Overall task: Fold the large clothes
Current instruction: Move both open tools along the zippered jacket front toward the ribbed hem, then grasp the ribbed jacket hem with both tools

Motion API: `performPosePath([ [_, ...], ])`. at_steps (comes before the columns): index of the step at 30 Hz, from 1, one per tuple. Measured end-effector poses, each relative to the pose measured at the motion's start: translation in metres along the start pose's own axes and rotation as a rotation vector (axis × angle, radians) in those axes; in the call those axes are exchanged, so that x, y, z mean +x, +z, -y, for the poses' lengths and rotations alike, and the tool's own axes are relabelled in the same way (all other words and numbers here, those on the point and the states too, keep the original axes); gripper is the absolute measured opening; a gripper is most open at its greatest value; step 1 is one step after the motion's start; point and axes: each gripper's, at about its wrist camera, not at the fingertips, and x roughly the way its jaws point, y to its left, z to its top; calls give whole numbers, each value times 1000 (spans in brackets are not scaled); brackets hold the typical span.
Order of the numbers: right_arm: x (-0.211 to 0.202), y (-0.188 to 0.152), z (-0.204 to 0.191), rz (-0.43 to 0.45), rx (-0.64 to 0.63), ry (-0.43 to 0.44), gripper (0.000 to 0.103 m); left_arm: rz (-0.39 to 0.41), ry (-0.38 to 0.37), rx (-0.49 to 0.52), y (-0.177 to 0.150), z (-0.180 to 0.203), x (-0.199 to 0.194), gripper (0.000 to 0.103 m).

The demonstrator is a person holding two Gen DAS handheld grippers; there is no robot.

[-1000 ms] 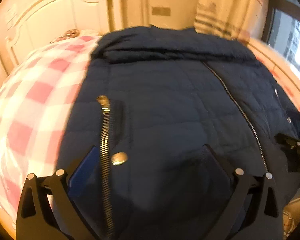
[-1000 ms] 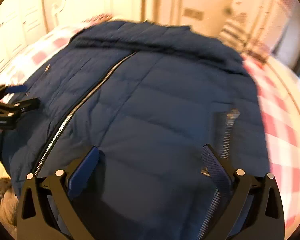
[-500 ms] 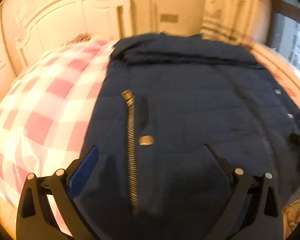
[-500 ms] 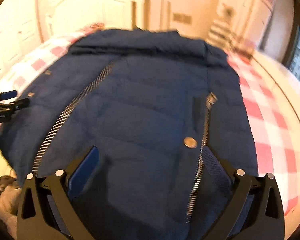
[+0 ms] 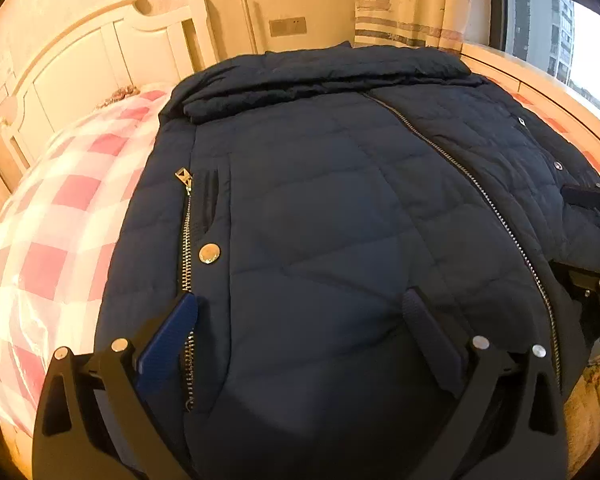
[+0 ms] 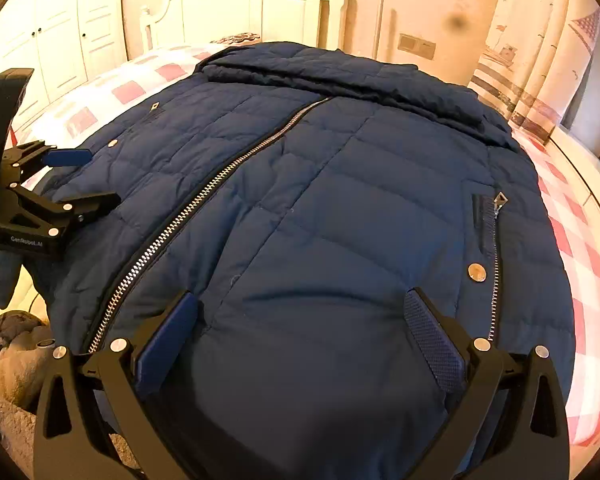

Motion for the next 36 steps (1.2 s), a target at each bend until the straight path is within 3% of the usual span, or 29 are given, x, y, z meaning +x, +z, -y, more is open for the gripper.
performPosePath([
  [3, 0, -2, 2, 6, 8, -4, 99, 23, 5, 3, -1, 1, 0, 101],
  [7, -9, -1, 4, -1, 13, -36, 98, -8, -6, -6, -2, -7, -10, 101],
  [12, -40, -22, 27, 77, 112, -93, 98, 68, 15, -65, -25, -37, -37, 101],
  [15, -33, -41, 43, 45, 162, -59, 98, 18, -5, -114, -41, -55, -24, 101],
  [16, -36, -44, 43, 72, 159, -55, 98, 38, -29, -139, -45, -59, -24, 101],
  [21, -57, -46, 47, 79, 160, -76, 98, 54, 4, -111, -45, -57, -35, 101],
  [25, -84, -82, 78, 132, 297, 8, 98, 61, -32, -196, -62, -81, -44, 101],
  [28, -90, -111, 95, 126, 377, 22, 98, 59, -79, -255, -77, -97, -48, 101],
  [32, -83, -135, 104, 116, 449, 66, 98, 59, -81, -252, -85, -99, -55, 101],
  [36, -68, -142, 112, 137, 507, 176, 96, 58, -123, -260, -88, -98, -57, 96],
])
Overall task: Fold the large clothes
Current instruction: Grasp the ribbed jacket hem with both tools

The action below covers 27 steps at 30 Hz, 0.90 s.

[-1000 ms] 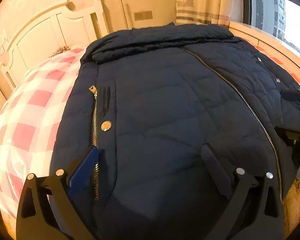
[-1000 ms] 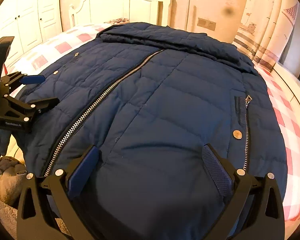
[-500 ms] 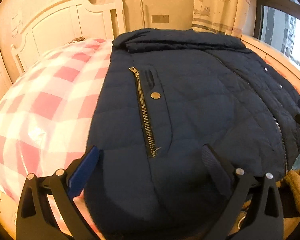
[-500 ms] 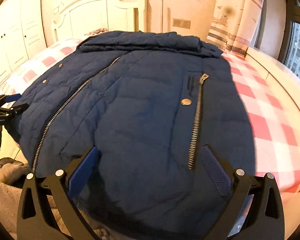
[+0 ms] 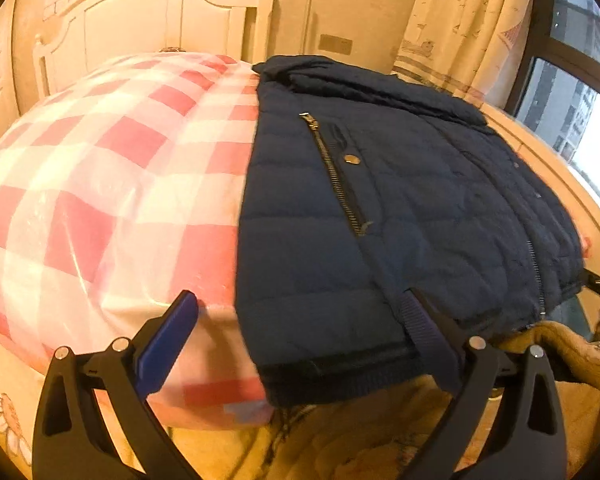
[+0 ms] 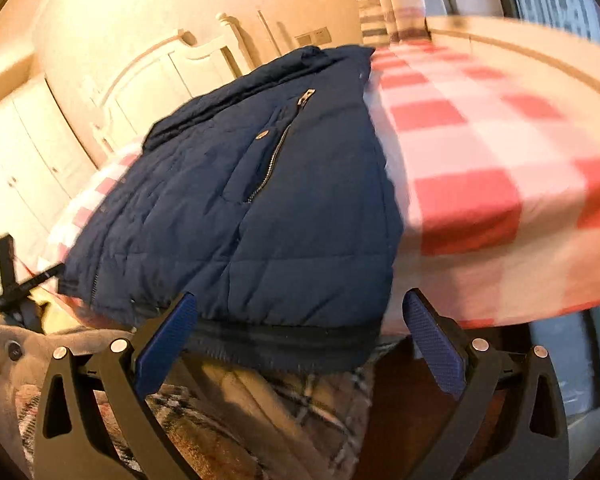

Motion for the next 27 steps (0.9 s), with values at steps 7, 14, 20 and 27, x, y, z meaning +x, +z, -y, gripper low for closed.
performPosePath([
  [7, -17, 0, -24, 40, -110, 38, 55, 19, -4, 2, 2, 2, -16, 31],
  [14, -25, 12, -26, 105, -105, 68, 57, -4, -17, -30, 0, -7, -10, 58],
  [20, -14, 26, -20, 132, -79, 62, 57, 3, -45, -10, 3, 1, -3, 54],
  [27, 9, 40, -25, 104, -121, 86, 57, 20, -114, -62, 17, -9, 12, 54],
])
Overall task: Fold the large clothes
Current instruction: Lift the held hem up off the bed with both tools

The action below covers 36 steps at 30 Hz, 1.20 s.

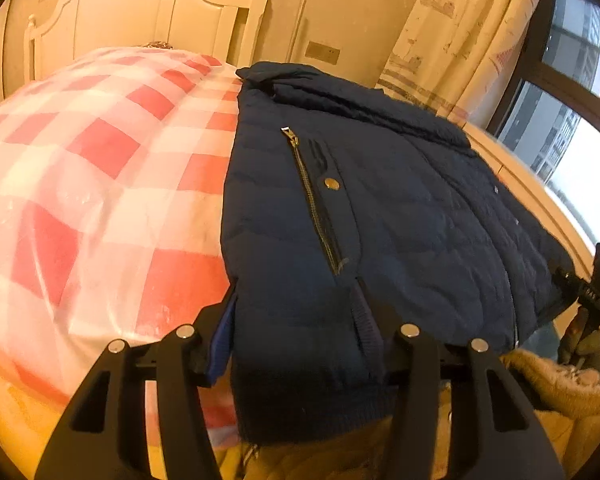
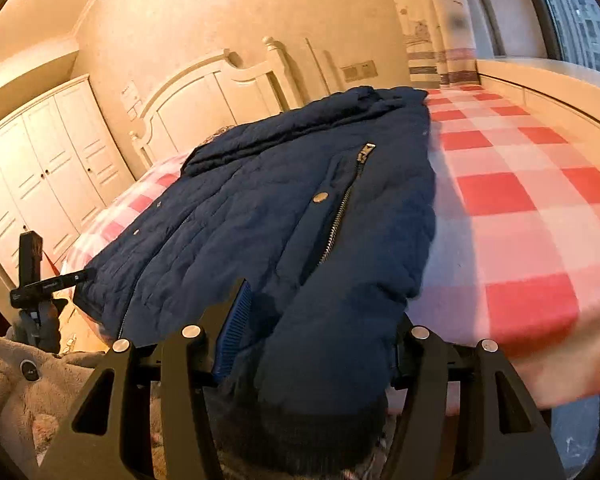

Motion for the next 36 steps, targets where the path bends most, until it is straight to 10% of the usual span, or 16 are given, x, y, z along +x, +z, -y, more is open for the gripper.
performPosePath([
  [9, -16, -11, -2, -35, -9, 30, 53, -47, 4, 125, -7, 19, 0, 67],
  [11, -20, -14, 0, -27, -4, 24, 43, -45, 10, 122, -8, 17, -2, 51],
  [14, -13, -14, -2, -3, -3, 21, 30, -34, -72, 70, -1, 12, -1, 18],
  [16, -10, -14, -8, 21, -12, 29, 26, -8, -106, 70, 3, 13, -3, 14],
  [22, -45, -5, -12, 162, 69, 151, 21, 157, -367, -151, 24, -10, -61, 11],
  [36, -177, 63, -96, 498, -117, 358, 20, 508, -726, -172, 50, -20, -211, 12],
])
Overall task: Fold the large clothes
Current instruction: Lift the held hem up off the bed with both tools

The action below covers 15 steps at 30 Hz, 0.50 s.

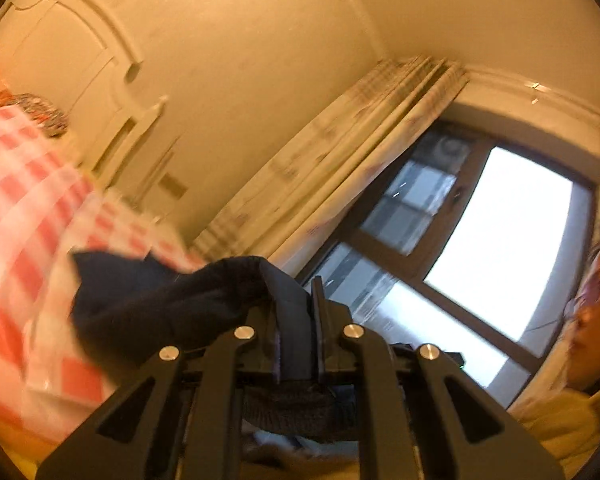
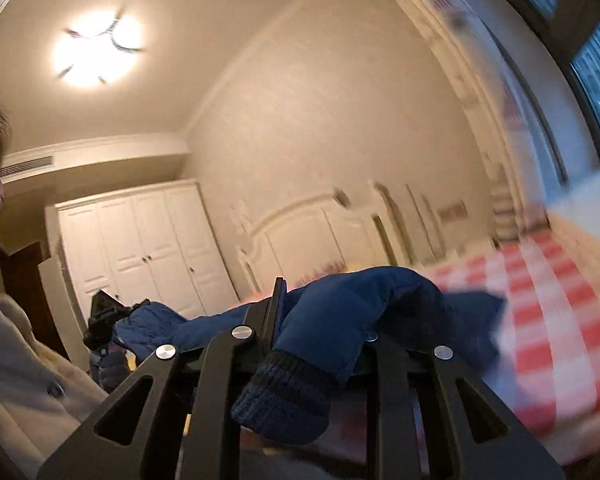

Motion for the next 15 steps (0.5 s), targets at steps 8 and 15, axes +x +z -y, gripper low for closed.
performPosePath([
  [8, 153, 39, 70, -228, 94, -213, 21, -64, 299, -87, 68, -74, 117, 13],
  [15, 257, -39, 206, -509, 451, -435, 29, -259, 606, -255, 60, -207, 230, 29],
])
